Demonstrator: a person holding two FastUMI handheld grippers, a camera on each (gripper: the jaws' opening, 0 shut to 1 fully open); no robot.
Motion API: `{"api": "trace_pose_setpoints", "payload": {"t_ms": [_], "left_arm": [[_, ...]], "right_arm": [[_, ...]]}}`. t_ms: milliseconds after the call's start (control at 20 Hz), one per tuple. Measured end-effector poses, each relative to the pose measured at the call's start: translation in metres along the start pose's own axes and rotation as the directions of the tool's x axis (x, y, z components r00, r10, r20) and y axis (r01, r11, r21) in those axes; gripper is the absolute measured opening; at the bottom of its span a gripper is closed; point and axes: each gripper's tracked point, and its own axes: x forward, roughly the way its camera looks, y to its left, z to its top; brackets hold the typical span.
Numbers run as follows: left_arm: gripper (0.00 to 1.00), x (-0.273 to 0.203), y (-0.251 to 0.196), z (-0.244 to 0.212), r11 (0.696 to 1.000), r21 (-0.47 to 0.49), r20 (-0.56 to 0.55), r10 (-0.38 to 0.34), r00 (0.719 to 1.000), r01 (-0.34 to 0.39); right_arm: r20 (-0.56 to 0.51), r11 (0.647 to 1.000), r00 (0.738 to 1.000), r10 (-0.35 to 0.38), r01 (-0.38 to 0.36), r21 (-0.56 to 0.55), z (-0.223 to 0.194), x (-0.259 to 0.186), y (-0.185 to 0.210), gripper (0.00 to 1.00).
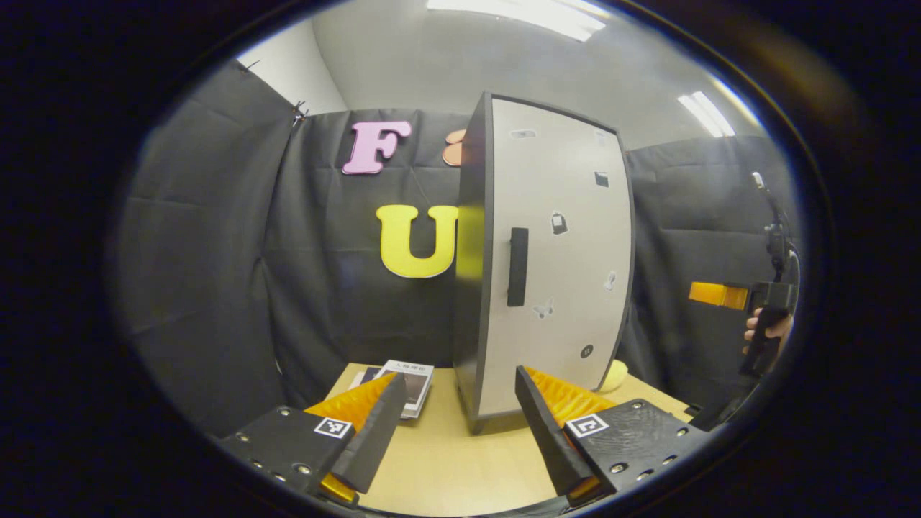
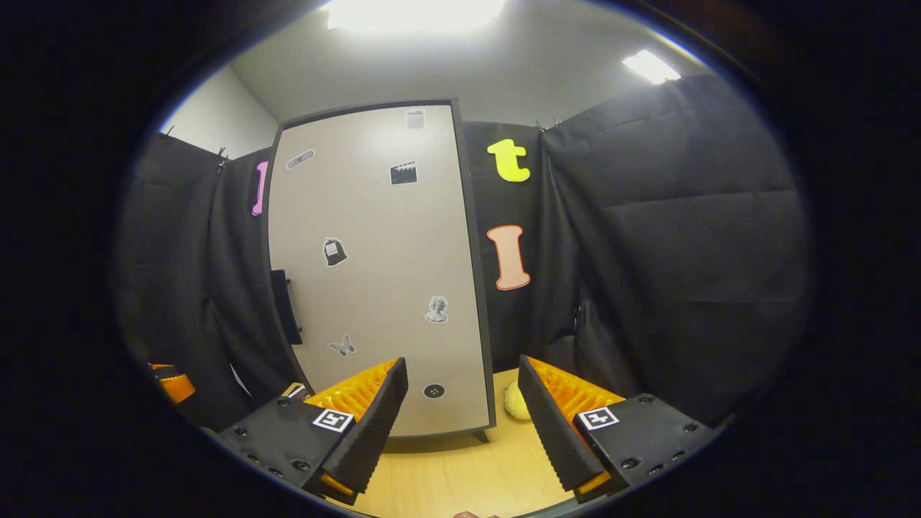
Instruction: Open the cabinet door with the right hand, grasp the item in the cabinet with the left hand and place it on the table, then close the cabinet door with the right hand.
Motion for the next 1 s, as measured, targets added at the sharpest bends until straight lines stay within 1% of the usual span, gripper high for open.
{"api": "trace_pose_setpoints", "payload": {"t_ms": [100,250,350,400,500,700,800,1000], "left_arm": [[0.91,-0.002,0.002,-0.005,1.000,-0.014,-0.008,0.006,1.000,-0.006],[0.91,-0.007,0.008,-0.011,0.998,-0.054,-0.005,0.022,1.000,-0.022],[0.91,-0.011,0.016,-0.015,0.997,-0.060,-0.018,0.043,0.999,-0.044],[0.91,-0.013,0.017,-0.016,0.997,-0.071,-0.025,0.038,0.999,-0.040],[0.92,-0.015,0.009,-0.013,0.996,-0.091,-0.026,0.004,1.000,-0.006],[0.91,-0.028,0.021,-0.008,0.998,-0.054,-0.009,0.042,0.999,-0.043],[0.91,-0.033,0.025,-0.010,0.997,-0.039,-0.012,0.062,0.998,-0.062],[0.91,-0.039,0.033,-0.019,0.995,-0.048,-0.032,0.086,0.996,-0.088]], "right_arm": [[-0.024,1.000,1.000,0.018,-0.018,-0.003,0.001,0.003,0.011,0.97],[-0.022,0.998,0.998,0.067,-0.067,-0.008,0.015,0.015,0.037,0.98],[-0.027,0.995,0.995,0.094,-0.095,-0.015,0.023,0.028,0.052,0.98],[-0.035,0.993,0.993,0.115,-0.116,-0.013,0.023,0.035,0.061,0.98],[-0.045,0.986,0.986,0.164,-0.164,0.000,0.027,0.046,0.082,0.97],[-0.080,0.971,0.967,0.240,-0.240,0.017,0.029,0.071,0.124,0.98],[-0.074,0.963,0.960,0.269,-0.269,0.017,0.035,0.081,0.145,0.98],[-0.065,0.950,0.948,0.311,-0.311,0.012,0.043,0.099,0.187,0.97]]}}
